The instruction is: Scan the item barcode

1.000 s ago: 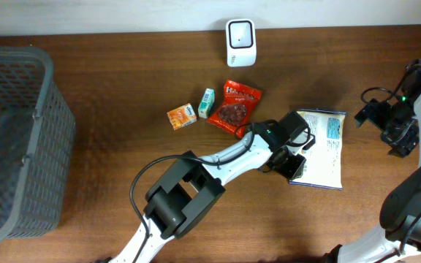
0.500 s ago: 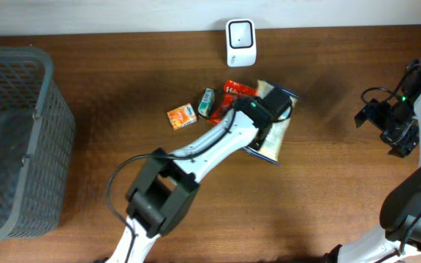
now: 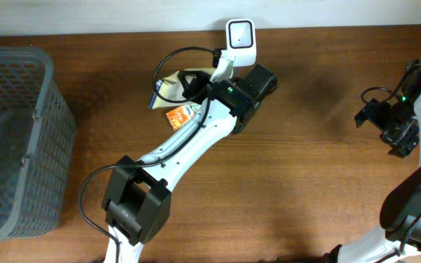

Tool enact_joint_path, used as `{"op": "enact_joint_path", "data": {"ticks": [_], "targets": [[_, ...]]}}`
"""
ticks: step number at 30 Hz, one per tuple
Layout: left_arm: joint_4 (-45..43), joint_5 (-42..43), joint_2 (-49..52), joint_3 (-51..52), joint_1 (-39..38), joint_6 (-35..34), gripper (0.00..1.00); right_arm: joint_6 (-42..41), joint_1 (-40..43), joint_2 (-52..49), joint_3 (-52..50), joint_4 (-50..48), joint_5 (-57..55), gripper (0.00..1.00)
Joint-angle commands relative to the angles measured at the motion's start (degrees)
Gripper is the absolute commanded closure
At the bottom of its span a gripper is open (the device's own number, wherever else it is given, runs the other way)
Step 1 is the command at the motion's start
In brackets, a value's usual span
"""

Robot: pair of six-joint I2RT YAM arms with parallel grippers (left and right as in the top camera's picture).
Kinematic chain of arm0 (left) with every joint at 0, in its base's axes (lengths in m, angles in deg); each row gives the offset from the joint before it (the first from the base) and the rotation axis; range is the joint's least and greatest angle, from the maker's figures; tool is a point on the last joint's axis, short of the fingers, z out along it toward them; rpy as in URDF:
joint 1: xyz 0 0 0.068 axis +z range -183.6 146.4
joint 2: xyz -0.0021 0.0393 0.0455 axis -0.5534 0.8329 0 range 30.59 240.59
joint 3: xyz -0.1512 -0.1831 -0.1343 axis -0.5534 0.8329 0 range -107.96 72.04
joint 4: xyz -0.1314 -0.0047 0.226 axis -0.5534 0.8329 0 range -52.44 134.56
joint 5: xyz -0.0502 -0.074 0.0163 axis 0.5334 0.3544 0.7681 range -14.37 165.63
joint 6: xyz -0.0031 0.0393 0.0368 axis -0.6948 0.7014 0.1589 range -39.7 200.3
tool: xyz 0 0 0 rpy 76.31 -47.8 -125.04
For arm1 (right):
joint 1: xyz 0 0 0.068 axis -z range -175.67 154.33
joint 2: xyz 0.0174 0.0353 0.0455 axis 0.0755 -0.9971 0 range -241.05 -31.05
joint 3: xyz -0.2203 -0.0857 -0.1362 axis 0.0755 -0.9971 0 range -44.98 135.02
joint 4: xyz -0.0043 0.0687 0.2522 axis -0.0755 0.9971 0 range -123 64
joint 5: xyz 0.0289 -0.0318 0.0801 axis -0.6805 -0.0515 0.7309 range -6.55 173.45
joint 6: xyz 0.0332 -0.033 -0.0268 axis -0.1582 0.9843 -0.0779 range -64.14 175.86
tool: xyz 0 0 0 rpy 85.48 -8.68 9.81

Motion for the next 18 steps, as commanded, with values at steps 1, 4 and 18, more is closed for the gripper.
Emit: {"op": "enact_joint_path", "data": {"ticks": [1,4,18], "targets": [[-3.5,-14.2,-1.7,-1.2,2.1,0.5,1.0,-0.7,0.0,-0.2,-0.2,0.0,0.1,0.02],[-4.1,-12.9,-1.7,-1.2,7.1,0.4,1.0,-0.7,0.0,-0.2,-0.2,0.0,0.1,0.01],[7.9,69.4,-1.5,0.2,-0.3,0.5,1.0,-0.7,0.0,-0.2,-0.2,0.0,0.1,0.01]]}}
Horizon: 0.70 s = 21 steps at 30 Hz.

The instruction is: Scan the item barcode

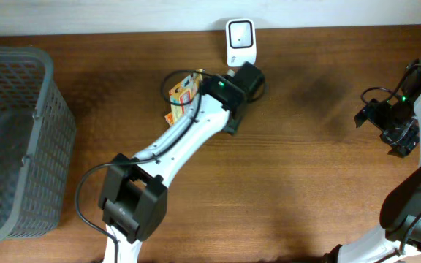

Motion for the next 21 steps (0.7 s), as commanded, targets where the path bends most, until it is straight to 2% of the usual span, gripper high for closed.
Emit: {"op": "enact_joint_path", "data": {"ticks": [1,4,5,6,7,8,9,10,21], "targets": [[2.1,11.4,-1.7,-0.3,-3.4,-0.1,1.0,-0.7,0.0,-0.2,-0.2,0.0,0.1,0.01],[5.8,11.4,-2.8,-3.5,-4.5,-0.1,1.0,-0.7,0.0,-0.2,-0.2,0.0,0.1,0.01],[7.5,11.4,-3.4,-5.5,-4.5,-0.1,0.93,-0.7,0.0,-0.2,-0.2,0.0,0.1,0.01],[8.5,11.4,-4.0,-6.8,-4.5,-0.1,0.58,-0.7,0.0,-0.2,-0.2,0.0,0.1,0.01],[9.1,11.4,-4.5,-7.5,-4.5,-0.1,0.37,-0.7,0.0,-0.2,-0.2,0.0,0.1,0.01],[9.4,11.4,-5.2,-8.1,-4.5,-0.1,0.29,-0.7,0.0,-0.2,-0.2,0.0,0.1,0.01],[9.3,11.4,-6.1,-8.3,-4.5,-0.1,0.11,-0.7,0.0,-0.2,-0.2,0.0,0.1,0.01],[9.4,11.4,-6.6,-8.2,-4.5,-0.1,0.01,-0.7,0.0,-0.2,-0.2,0.0,0.1,0.02],[16.8,11.5,-6.8,-8.2,-4.5,-0.2,0.01,-0.7,0.0,-0.2,-0.2,0.0,0.1,0.02]]}}
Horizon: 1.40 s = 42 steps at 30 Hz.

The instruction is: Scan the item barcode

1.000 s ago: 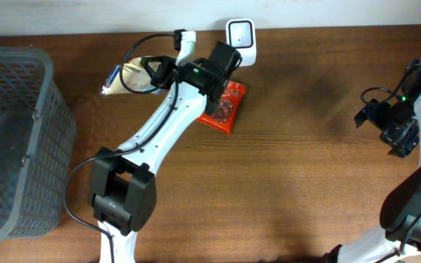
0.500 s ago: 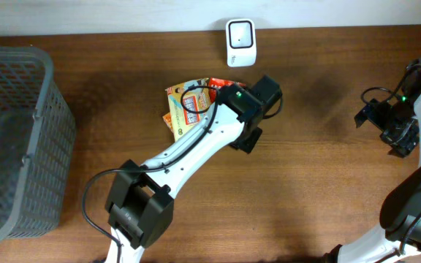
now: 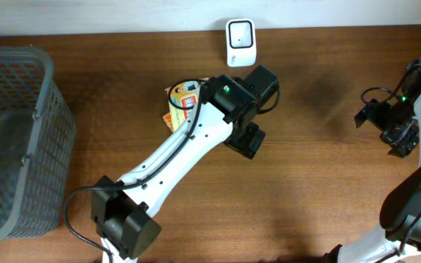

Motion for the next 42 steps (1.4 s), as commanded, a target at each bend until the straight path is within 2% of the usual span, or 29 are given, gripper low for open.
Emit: {"op": "enact_joint_path", "data": {"ticks": [1,4,8,9,10,11,12,14,18,22,23,30,34,36,39,42], "targets": [[1.2,0.6,-1.3,-0.9,0.1,0.0,0.01,-0.7,0.0,-0.2,-0.2,0.0,0.1,0.01],[0.9,0.6,-1.3,-0.8,0.1,0.0,0.01,-0.7,0.0,-0.2,-0.2,-1.4,6.1,0.02],[-0.5,0.6,-1.3,-0.8,0.1,0.0,0.01,1.3,-0.5,-0.2,-0.2,-1.1,32.8,0.02],[-0.8,0.5,-1.3,-0.7,0.1,-0.6,0.01,3.9,-1.9,-0.2,-0.2,-2.6,36.8,0.08],[-1.1,0.3,-1.3,-0.7,0.1,-1.4,0.01,6.0,-4.4,-0.2,-0.2,-3.8,36.8,0.08],[-1.3,-0.7,-1.3,-0.7,0.2,-1.9,0.01,6.5,-6.4,-0.2,-0.2,-4.3,35.1,0.08],[-1.2,-5.6,-1.3,-0.7,0.4,-5.1,0.01,6.5,-10.6,-0.2,-0.3,-5.2,30.1,0.07],[-1.3,-8.6,-1.3,-0.7,1.7,-9.0,0.01,6.5,-16.2,-0.2,-0.2,-7.4,25.6,0.01],[-0.7,-8.5,-1.3,-0.7,10.1,-15.3,0.01,6.9,-23.4,-0.2,-0.3,-14.1,24.6,0.01],[-4.3,-8.5,-1.3,-0.7,17.3,-16.2,0.01,6.9,-29.7,-0.2,-0.3,-19.4,24.6,0.01],[-5.2,-8.5,-1.3,-0.7,19.3,-18.1,0.01,6.9,-31.7,-0.2,-0.3,-20.4,24.7,0.01],[-7.3,-8.5,-1.3,-0.7,35.3,-18.9,0.01,6.9,-42.5,-1.1,-0.3,-28.4,18.4,0.01],[-7.5,-8.5,-1.3,-0.7,38.7,-18.9,0.01,6.7,-49.2,-6.0,-0.3,-35.7,13.6,0.01],[-7.9,-8.5,-1.3,-0.7,39.8,-18.9,0.01,7.0,-52.3,-9.4,-0.3,-38.4,6.6,0.01],[-7.8,-8.5,-1.3,-0.7,42.0,-18.9,0.01,12.6,-56.1,-11.9,-0.2,-42.7,1.7,0.0],[-7.8,-8.5,-1.3,-0.7,43.2,-18.9,0.01,15.1,-60.6,-12.2,-0.2,-47.8,-7.9,0.02]]}}
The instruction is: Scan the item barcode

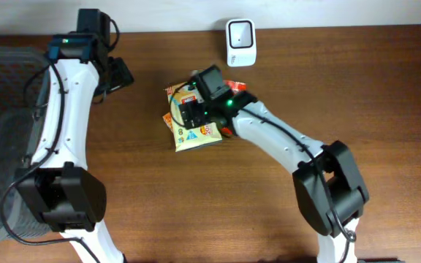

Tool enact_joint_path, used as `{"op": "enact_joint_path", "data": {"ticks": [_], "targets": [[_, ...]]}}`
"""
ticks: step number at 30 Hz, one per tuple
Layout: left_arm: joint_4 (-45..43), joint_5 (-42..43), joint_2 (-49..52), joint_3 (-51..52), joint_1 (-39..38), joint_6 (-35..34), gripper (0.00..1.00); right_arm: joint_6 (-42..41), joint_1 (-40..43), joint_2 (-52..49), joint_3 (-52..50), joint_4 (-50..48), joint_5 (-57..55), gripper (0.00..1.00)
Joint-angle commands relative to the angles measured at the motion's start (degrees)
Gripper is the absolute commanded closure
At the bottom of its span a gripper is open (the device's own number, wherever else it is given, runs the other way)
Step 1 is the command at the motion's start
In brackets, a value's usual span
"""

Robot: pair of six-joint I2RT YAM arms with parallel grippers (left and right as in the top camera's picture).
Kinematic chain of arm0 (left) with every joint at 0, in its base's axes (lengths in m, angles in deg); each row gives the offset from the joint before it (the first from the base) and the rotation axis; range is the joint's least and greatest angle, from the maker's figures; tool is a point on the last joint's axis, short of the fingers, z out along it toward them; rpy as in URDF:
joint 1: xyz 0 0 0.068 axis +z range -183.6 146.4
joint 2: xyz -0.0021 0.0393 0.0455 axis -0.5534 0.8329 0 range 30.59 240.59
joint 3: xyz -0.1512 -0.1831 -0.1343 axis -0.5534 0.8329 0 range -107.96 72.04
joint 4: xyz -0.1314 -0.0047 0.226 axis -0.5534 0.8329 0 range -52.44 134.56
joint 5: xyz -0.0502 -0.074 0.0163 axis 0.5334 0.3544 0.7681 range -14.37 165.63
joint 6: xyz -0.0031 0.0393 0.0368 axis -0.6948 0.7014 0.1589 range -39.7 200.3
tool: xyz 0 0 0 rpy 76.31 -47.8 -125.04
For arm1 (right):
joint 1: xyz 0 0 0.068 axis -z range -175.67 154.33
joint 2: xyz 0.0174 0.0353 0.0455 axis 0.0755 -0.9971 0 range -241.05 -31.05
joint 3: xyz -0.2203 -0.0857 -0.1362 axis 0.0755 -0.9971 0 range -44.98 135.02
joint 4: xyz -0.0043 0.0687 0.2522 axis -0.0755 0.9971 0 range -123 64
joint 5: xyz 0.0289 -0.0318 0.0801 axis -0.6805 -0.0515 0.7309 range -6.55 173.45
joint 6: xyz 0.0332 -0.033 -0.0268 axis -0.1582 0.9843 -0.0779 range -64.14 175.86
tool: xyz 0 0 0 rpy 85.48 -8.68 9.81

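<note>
A white barcode scanner stands at the table's back edge. A small pile of snack packets lies in front of it and to its left. The pile has a yellow packet and an orange one under it. My right gripper reaches across from the right and sits low on top of this pile; the overhead view does not show whether its fingers are open or shut. My left gripper is far to the left near the basket, away from the packets, its jaw state unclear.
A grey mesh basket fills the left edge of the table, with my left arm running along its right side. A red object shows beside the right wrist, just in front of the scanner.
My left arm has left the packets by the scanner and now stands at the far left by the basket. My right arm has come from the right edge to the packets, where a yellow one now lies flat.
At first my left gripper was at the scanner with packets just left of it. Then an orange packet showed at its tip beside the scanner, and later the wrist stood a little nearer the front. Now the left arm is away and the right gripper is on the pile.
</note>
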Motion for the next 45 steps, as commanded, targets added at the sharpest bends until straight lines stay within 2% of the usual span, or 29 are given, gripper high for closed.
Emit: {"op": "enact_joint_path", "data": {"ticks": [1,6,13,16,19,22,24,25,27,31,32,33,34,36,40,45], "targets": [[0.0,-0.4,-1.3,-0.4,0.5,-0.9,0.01,4.6,-3.5,-0.2,0.1,-3.6,-9.5,0.03],[0.2,-0.4,-1.2,1.5,0.5,-0.9,0.01,2.4,-6.0,-3.8,0.1,-8.1,-13.2,0.02],[0.2,-0.4,-1.2,1.7,0.5,-0.9,0.01,-0.9,-5.6,-8.8,0.0,-5.4,-16.0,0.05],[0.5,-0.3,-1.2,1.7,0.5,-0.9,0.01,-3.5,-4.7,-8.8,0.0,-1.9,-17.1,0.25],[0.6,-0.2,-1.2,1.7,0.5,-0.9,0.01,-5.4,-3.9,-9.6,0.0,-0.2,-16.6,0.31],[0.8,-0.2,-1.2,1.7,0.5,-0.9,0.01,-5.4,-3.9,-9.8,0.0,0.8,-16.4,0.57],[1.1,-0.2,-1.2,1.7,0.5,-0.9,0.01,-5.4,-3.9,-9.7,0.2,1.8,-16.4,0.87],[1.2,-0.2,-1.2,1.7,0.5,-0.9,0.01,-5.4,-3.9,-9.7,0.8,2.6,-16.4,0.95],[1.2,-0.2,-1.2,1.7,0.5,-0.9,0.01,-5.4,-3.9,-9.6,2.8,4.5,-16.4,0.96],[1.2,-0.2,-1.2,1.7,0.4,-0.9,0.01,-5.1,-3.9,-9.6,13.9,14.9,-20.6,0.96],[1.2,-0.2,-1.2,1.7,0.4,-0.9,0.01,-4.7,-3.8,-9.6,16.4,17.0,-22.8,0.73],[1.2,-0.2,-1.2,1.7,0.4,-0.9,0.01,-1.9,-3.4,-9.6,18.5,18.1,-23.0,0.06],[1.1,-0.2,-1.2,1.7,0.4,-0.9,0.01,0.5,-3.1,-9.6,18.8,17.7,-23.0,0.01],[1.0,-0.2,-1.2,1.7,0.4,-0.9,0.01,3.1,-2.0,-10.1,18.7,17.2,-22.3,0.02],[1.0,0.3,-1.2,1.7,0.4,-0.9,0.01,10.5,0.5,-14.3,18.7,14.2,-6.7,0.02],[1.0,0.3,-1.2,1.7,0.4,-0.9,0.01,11.9,0.5,-19.8,18.7,14.5,-6.5,0.01]]}}
